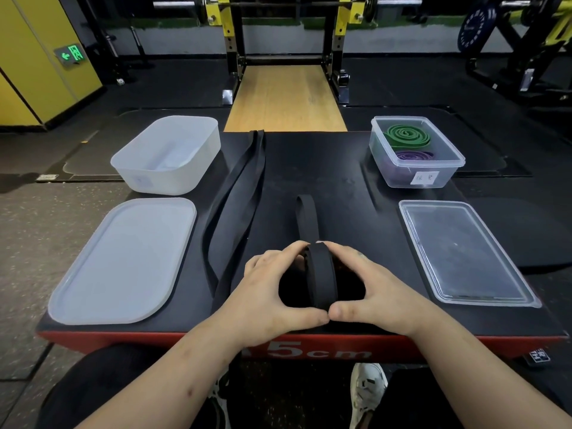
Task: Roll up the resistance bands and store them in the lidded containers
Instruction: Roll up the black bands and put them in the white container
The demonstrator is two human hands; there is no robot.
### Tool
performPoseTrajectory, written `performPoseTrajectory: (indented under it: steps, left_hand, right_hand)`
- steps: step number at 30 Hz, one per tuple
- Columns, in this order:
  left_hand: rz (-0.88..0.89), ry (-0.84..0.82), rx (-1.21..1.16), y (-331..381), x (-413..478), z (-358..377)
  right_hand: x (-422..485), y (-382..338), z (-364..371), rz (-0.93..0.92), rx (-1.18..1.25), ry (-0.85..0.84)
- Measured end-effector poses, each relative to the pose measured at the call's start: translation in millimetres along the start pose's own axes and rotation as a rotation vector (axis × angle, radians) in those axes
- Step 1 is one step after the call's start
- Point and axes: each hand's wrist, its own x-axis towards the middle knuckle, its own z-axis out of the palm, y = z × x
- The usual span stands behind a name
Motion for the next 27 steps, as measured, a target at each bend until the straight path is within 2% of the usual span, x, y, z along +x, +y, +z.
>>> performPoseTrajectory:
  steps: [8, 13, 20, 27]
  left_hand:
    - [-0.005, -0.033, -0.017, 1.5, 1.0, 0.0]
    - [-0.001, -0.008, 0.002, -2.4, 0.8, 0.3]
    - [0.013, -0.053, -0.013, -1.7, -0.5, 1.2]
    - [0.009, -0.024, 0.008, -6.9, 2.3, 2.4]
  right_hand:
    - [0.2, -6.4, -1.3, -0.008, 0.024, 0.044]
    - [-0.9, -4.1, -1.7, 0.008, 0.024, -0.042]
    - [-0.4, -8.5, -1.6, -0.021, 0.020, 0.014]
    - [-1.4, -3.0, -2.1, -0.002, 0.008, -0.036]
